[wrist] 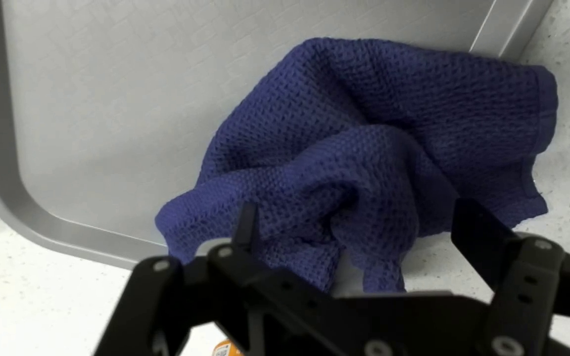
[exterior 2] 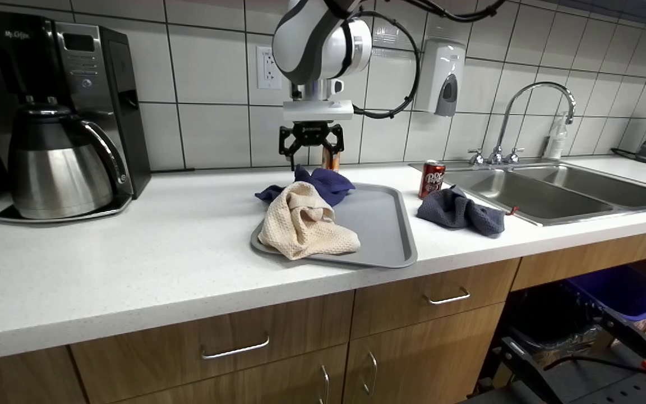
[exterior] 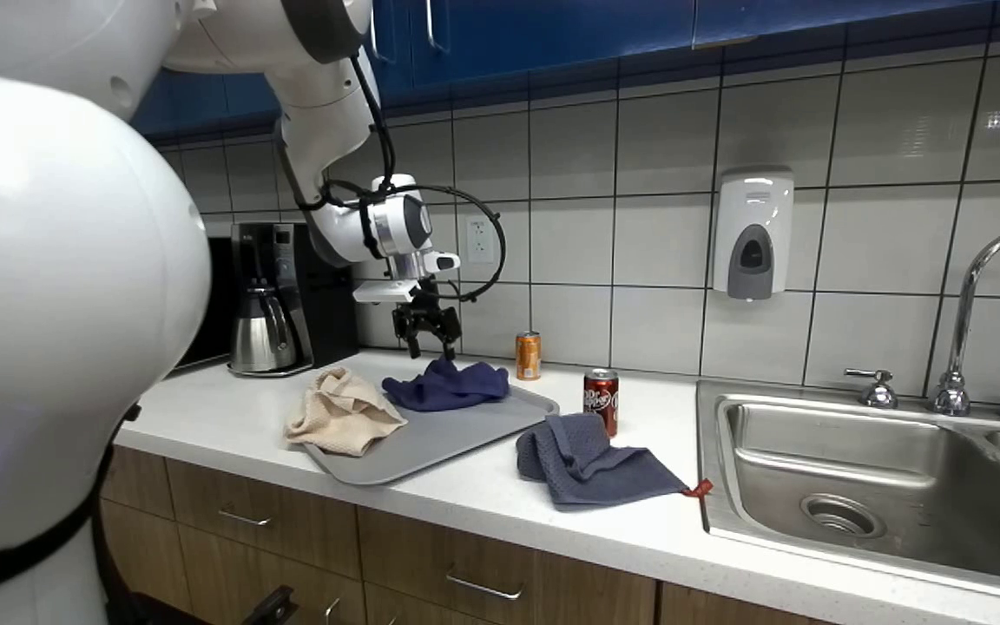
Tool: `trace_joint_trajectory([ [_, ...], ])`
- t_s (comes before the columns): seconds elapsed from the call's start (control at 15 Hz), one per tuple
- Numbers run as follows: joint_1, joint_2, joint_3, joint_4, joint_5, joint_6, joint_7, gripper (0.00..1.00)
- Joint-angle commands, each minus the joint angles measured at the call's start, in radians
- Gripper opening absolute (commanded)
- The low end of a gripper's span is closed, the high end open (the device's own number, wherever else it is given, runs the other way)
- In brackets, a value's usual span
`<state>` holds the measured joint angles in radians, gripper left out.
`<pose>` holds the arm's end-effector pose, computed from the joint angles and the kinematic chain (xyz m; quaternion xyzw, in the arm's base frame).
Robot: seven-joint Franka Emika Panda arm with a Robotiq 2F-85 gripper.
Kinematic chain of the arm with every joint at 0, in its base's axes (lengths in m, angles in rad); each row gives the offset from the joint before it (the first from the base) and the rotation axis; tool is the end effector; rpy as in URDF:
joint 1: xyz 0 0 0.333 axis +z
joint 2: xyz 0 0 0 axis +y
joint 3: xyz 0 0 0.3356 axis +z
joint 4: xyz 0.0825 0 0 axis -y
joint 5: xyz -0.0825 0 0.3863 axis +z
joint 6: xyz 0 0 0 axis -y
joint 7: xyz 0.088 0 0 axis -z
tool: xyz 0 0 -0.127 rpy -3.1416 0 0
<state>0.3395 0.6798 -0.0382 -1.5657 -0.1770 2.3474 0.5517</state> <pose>0.6966 0.2155 0.2486 0.9938 -0.0611 0.0782 0.0500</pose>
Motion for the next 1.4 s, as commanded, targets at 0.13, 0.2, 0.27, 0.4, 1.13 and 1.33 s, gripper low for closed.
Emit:
trace_joint_trajectory([
  [0.13,-0.007,0.046,-0.021,0.039,-0.001,0.001,-0.009,1.0],
  [0.2,-0.008,0.053,-0.024,0.043,-0.002,0.002,-0.011,1.0],
  [0.27,-0.011,0.064,-0.024,0.051,0.001,0.003,-0.017,1.0],
  [0.4,-0.016,0.082,-0.025,0.067,0.007,0.006,-0.023,1.0],
  [1.13,-0.024,0.177,-0.024,0.179,0.019,-0.004,-0.038,1.0],
  [1.33,-0.028,0.194,-0.024,0.194,0.023,-0.009,-0.039,1.0],
])
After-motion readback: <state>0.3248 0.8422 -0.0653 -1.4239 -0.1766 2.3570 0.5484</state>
